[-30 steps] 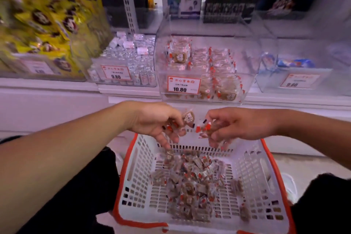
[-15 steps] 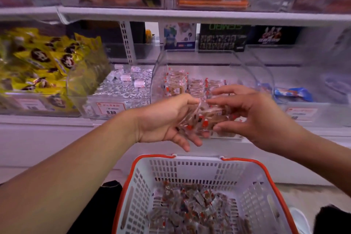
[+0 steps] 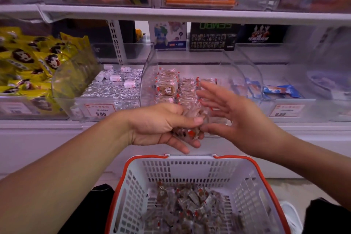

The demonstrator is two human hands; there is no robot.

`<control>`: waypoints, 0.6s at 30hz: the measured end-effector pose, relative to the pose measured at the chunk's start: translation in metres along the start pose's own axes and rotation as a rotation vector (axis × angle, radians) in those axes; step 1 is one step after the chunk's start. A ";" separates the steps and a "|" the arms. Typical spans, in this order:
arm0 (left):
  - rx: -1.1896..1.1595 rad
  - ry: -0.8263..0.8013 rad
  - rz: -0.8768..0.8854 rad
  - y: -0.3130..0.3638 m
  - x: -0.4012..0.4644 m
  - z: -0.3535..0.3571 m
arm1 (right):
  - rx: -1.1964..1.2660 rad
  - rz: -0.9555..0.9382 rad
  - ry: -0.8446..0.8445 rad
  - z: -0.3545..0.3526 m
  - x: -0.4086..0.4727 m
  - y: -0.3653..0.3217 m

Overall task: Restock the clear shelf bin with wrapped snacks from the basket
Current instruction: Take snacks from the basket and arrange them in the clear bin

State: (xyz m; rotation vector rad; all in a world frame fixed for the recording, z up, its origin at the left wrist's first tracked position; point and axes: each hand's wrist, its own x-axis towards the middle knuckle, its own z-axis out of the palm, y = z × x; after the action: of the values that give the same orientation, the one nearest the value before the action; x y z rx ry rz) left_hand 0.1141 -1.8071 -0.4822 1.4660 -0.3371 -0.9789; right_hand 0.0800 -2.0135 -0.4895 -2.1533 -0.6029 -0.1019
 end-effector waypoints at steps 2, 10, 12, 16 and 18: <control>-0.038 0.012 0.045 0.002 0.000 0.000 | 0.061 0.016 -0.094 0.004 -0.001 -0.001; 0.347 0.013 0.036 0.001 -0.009 0.006 | -0.002 -0.023 -0.073 0.012 -0.005 -0.001; 0.371 0.097 0.018 0.002 -0.010 0.007 | 0.064 -0.007 -0.071 0.008 -0.003 -0.002; 0.460 0.214 0.049 0.006 -0.012 0.008 | 0.134 0.011 -0.097 0.006 0.000 -0.005; 0.425 0.203 0.060 0.011 -0.018 0.004 | 0.199 0.028 -0.114 0.005 0.003 -0.007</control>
State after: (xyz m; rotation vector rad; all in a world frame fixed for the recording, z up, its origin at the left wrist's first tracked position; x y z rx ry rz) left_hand 0.1048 -1.7991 -0.4647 1.9123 -0.4566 -0.7273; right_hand 0.0790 -2.0051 -0.4861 -1.9828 -0.6208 0.0936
